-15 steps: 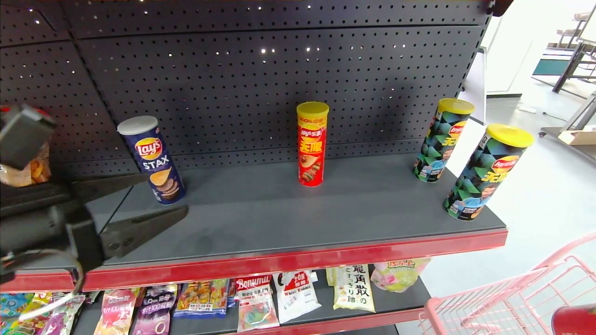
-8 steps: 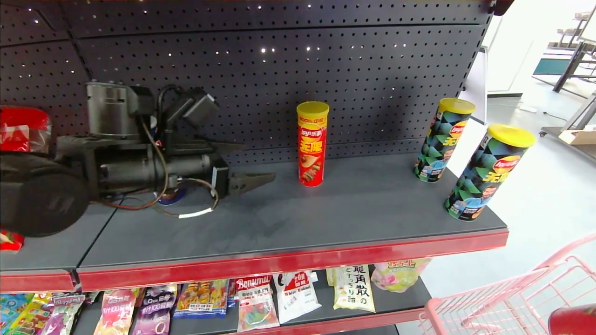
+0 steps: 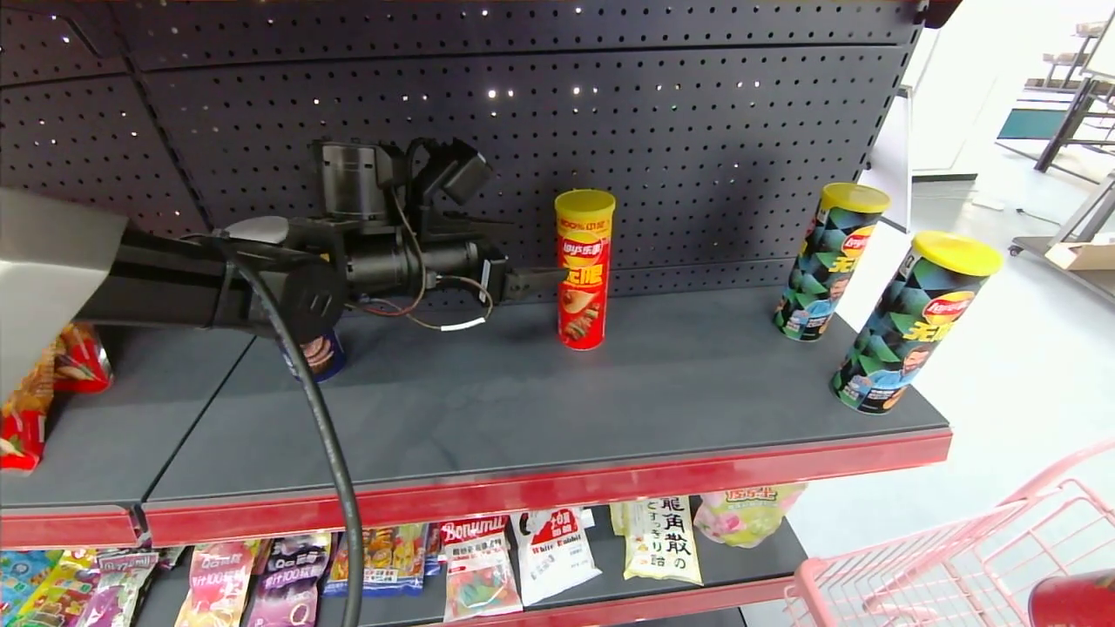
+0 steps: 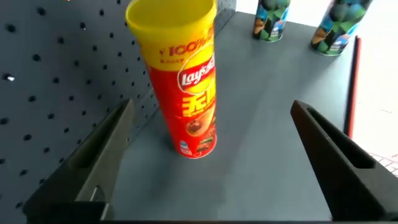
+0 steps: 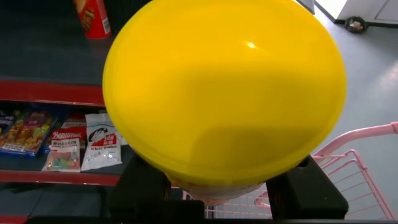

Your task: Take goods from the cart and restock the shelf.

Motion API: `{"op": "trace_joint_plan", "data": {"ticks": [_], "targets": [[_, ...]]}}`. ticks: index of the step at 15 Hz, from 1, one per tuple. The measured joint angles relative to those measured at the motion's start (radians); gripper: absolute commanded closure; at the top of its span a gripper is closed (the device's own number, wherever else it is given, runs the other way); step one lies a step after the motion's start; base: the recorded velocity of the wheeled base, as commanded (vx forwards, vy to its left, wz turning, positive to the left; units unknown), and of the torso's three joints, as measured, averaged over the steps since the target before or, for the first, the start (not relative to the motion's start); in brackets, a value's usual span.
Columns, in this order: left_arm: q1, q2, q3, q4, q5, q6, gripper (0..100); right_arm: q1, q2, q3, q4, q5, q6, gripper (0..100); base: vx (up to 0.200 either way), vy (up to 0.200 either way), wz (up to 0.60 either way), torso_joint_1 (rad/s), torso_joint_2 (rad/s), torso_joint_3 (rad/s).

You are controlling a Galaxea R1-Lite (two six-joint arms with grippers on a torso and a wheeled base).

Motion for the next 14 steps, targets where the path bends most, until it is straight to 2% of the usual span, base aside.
{"op": "trace_joint_plan", "data": {"ticks": [6, 14], "targets": [[-0.001, 0.071, -0.071, -0.043, 0.016, 0.007, 0, 0.0, -0.004, 0.0, 0.0, -0.005, 0.0, 100, 0.0, 0.0, 0.0, 0.0, 0.0, 0.0], [-0.008, 0.129, -0.138, -0.05, 0.021, 0.003, 0, 0.0, -0.007, -0.003, 0.0, -0.004, 0.0, 100, 0.0, 0.0, 0.0, 0.0, 0.0, 0.0]]}}
